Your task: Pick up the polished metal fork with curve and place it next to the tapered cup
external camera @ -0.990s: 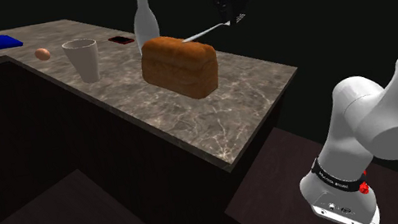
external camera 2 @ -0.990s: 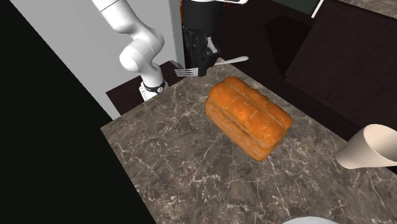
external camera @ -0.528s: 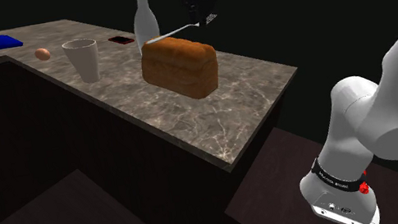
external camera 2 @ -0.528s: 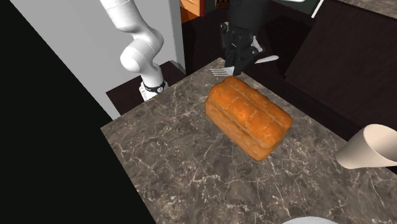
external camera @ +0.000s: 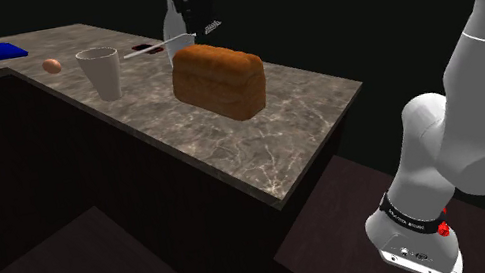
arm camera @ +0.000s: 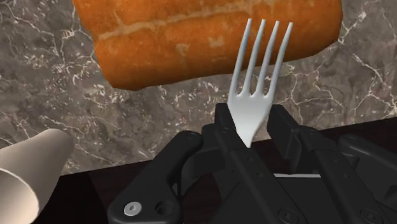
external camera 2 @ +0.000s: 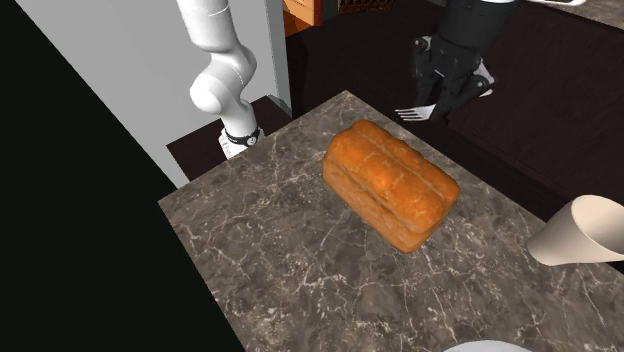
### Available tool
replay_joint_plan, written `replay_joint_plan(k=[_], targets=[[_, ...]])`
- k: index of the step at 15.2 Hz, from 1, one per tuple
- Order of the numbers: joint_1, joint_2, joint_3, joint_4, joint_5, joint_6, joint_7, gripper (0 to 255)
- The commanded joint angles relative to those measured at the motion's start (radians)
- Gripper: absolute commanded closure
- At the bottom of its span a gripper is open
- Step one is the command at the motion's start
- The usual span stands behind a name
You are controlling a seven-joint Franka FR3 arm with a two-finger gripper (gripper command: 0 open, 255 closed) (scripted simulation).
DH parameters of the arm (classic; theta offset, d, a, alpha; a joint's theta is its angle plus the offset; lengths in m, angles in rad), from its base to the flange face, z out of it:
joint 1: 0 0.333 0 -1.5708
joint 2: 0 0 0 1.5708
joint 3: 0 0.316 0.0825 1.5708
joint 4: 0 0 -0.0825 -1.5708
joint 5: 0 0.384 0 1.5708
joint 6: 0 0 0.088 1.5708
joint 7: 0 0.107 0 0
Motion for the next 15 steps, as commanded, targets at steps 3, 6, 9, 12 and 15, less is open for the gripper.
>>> replay_joint_plan(k=[3, 6, 9, 12, 15], targets=[[0.006, 0.173, 0.011, 0.228, 0.040, -0.060, 0.026, 255], [-0.004, 0.340, 0.020, 0.470, 0.076, -0.139, 0.043, 255], [-0.023, 0.489, 0.030, 0.695, 0.104, -0.215, 0.058, 255], [-0.004, 0.427, 0.028, 0.547, 0.091, -0.130, 0.061, 255], [0.008, 0.386, 0.027, 0.439, 0.082, -0.063, 0.064, 255]])
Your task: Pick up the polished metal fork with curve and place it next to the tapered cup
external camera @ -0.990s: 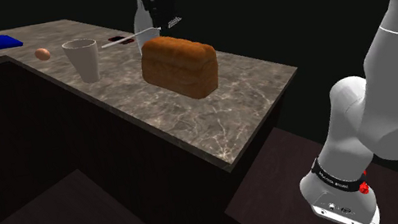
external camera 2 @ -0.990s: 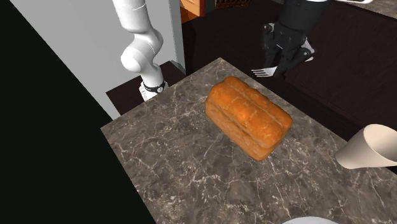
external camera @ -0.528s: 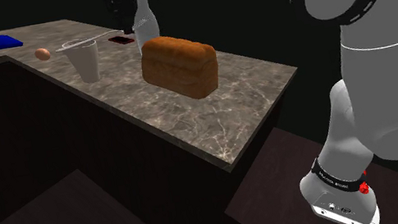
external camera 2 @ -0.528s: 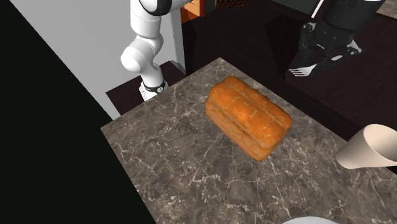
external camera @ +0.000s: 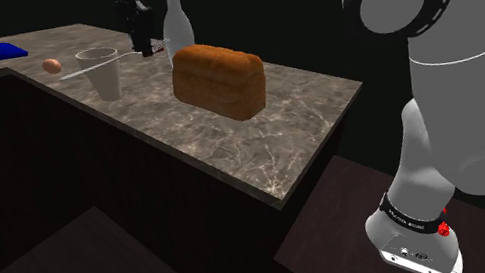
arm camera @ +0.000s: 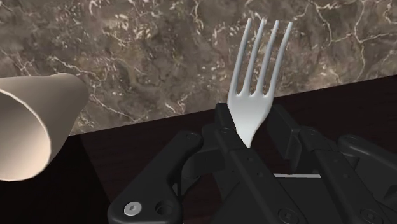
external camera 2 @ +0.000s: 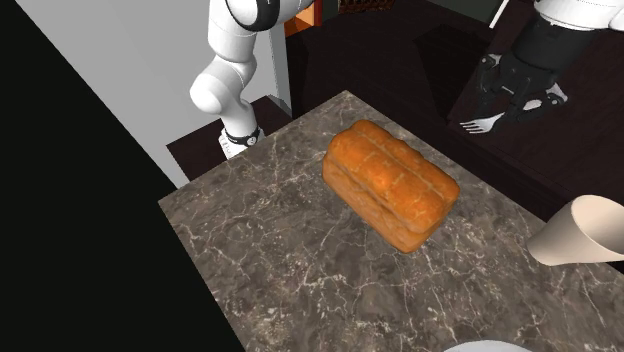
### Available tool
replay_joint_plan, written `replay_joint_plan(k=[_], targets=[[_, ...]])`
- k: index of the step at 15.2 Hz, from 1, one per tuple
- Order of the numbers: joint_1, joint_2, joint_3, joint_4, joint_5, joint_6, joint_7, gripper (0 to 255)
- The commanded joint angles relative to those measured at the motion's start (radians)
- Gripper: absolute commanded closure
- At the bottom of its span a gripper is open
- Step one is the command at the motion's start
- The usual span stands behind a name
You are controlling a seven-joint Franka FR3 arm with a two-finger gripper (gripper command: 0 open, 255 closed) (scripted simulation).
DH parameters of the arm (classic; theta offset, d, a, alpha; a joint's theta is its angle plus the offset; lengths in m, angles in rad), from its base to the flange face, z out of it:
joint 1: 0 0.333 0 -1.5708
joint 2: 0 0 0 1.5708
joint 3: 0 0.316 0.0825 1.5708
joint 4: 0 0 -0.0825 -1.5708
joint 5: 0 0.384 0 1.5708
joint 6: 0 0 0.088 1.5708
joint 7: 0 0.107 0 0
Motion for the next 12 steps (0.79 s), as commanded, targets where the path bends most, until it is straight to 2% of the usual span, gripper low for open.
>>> replay_joint_plan(k=[1, 12], targets=[[0.007, -0.024, 0.000, -0.067, -0.005, 0.044, 0.002, 255], [0.028, -0.093, 0.001, -0.323, -0.020, 0.231, 0.011, 255]])
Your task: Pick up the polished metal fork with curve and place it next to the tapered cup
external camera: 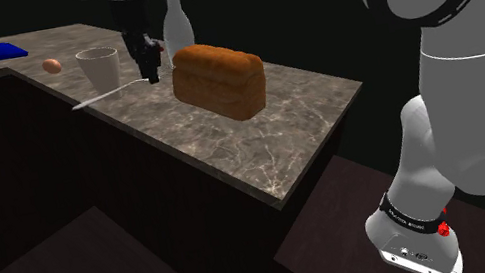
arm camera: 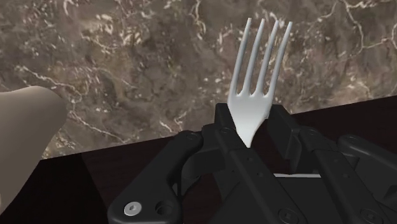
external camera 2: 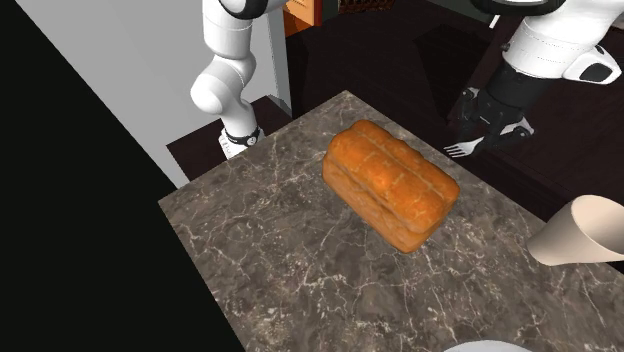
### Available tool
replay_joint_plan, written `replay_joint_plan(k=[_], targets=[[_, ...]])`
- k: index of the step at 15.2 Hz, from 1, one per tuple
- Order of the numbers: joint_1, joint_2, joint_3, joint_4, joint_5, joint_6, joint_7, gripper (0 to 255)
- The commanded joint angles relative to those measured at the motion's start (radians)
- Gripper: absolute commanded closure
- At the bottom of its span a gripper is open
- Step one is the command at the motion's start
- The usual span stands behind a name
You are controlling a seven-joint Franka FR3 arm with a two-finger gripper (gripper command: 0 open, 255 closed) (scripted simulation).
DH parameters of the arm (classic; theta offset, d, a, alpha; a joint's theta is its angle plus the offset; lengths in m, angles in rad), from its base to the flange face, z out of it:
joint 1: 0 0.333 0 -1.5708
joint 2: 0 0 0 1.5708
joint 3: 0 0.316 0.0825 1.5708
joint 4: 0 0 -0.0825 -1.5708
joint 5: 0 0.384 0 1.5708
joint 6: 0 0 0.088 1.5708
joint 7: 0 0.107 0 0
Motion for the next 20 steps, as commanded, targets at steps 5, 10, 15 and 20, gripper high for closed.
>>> replay_joint_plan(k=[5, 10, 15, 20], targets=[[0.007, -0.018, 0.001, -0.109, -0.004, 0.092, 0.005, 255], [0.010, -0.023, 0.002, -0.184, -0.005, 0.161, 0.007, 255], [0.012, -0.021, 0.003, -0.248, -0.005, 0.228, 0.009, 255], [0.012, -0.018, 0.004, -0.280, -0.004, 0.263, 0.009, 255]])
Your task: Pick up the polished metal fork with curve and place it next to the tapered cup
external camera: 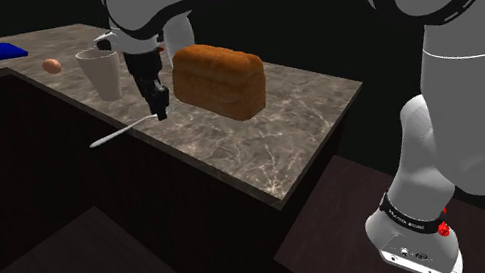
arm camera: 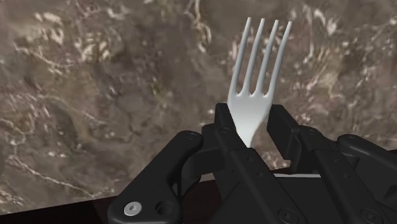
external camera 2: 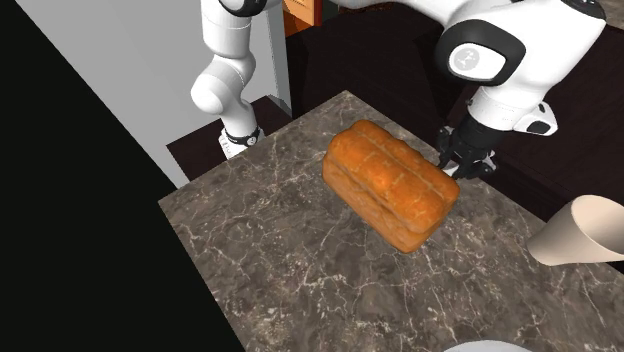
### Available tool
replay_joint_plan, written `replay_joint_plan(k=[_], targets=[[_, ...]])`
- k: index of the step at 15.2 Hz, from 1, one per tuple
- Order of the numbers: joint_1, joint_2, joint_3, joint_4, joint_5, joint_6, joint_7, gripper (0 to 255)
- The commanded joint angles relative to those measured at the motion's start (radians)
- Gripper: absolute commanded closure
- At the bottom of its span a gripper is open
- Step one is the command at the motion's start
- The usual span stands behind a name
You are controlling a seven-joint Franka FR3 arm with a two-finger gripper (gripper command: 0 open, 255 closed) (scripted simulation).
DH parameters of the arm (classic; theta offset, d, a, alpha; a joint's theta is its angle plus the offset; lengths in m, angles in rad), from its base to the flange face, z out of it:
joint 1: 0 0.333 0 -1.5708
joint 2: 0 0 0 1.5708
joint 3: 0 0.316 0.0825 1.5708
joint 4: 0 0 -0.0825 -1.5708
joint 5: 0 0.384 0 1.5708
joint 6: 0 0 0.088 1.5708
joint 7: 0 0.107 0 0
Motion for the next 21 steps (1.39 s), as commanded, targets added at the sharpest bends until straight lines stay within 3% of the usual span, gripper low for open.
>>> replay_joint_plan(k=[1, 6, 7, 12, 16, 21], targets=[[0.000, 0.000, 0.000, -0.003, 0.000, 0.003, 0.000, 255], [0.000, 0.000, 0.000, -0.002, 0.000, 0.003, 0.000, 255], [0.000, 0.000, 0.000, -0.002, 0.000, 0.003, 0.000, 0], [0.000, 0.000, 0.000, -0.002, 0.000, 0.003, 0.000, 0], [-0.001, -0.003, -0.001, 0.121, -0.001, -0.123, 0.001, 0], [-0.001, -0.003, -0.001, 0.121, -0.001, -0.123, 0.001, 0]])
